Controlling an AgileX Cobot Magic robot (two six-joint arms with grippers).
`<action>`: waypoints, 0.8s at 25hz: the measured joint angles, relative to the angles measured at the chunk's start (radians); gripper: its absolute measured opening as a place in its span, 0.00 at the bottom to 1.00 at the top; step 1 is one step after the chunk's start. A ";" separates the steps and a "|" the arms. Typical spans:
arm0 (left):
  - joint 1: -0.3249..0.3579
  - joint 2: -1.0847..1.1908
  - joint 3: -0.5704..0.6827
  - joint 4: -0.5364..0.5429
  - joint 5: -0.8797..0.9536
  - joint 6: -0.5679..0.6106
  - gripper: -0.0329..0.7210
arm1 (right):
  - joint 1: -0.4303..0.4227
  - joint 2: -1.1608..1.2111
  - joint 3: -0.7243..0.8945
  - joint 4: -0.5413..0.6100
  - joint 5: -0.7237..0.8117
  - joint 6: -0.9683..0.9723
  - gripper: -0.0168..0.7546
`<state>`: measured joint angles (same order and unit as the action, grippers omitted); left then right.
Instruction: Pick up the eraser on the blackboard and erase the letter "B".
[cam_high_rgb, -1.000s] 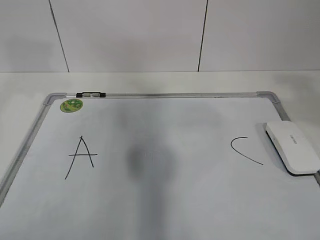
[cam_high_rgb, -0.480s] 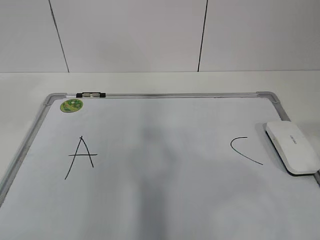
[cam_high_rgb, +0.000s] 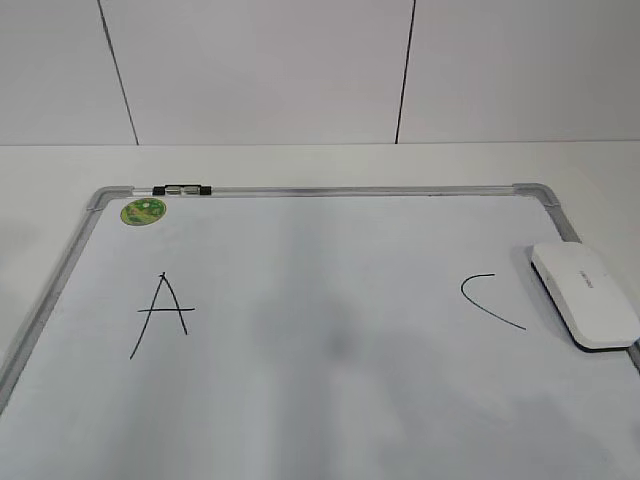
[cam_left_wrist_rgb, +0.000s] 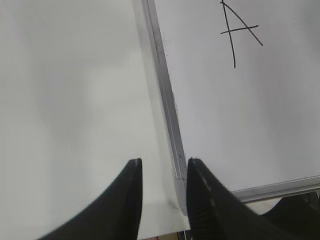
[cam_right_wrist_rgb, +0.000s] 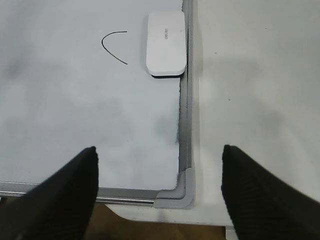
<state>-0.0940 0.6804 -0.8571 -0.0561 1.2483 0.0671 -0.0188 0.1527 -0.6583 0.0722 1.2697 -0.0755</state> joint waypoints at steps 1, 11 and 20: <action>0.000 -0.046 0.030 0.002 -0.007 0.002 0.33 | 0.000 -0.025 0.022 0.000 0.001 0.000 0.79; 0.000 -0.423 0.266 0.002 -0.064 0.002 0.33 | 0.000 -0.145 0.099 0.000 0.006 0.000 0.78; 0.000 -0.667 0.313 0.002 -0.091 0.002 0.33 | 0.000 -0.154 0.116 0.000 0.002 0.000 0.78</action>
<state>-0.0940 0.0135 -0.5440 -0.0541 1.1578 0.0693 -0.0188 -0.0010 -0.5426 0.0722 1.2717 -0.0755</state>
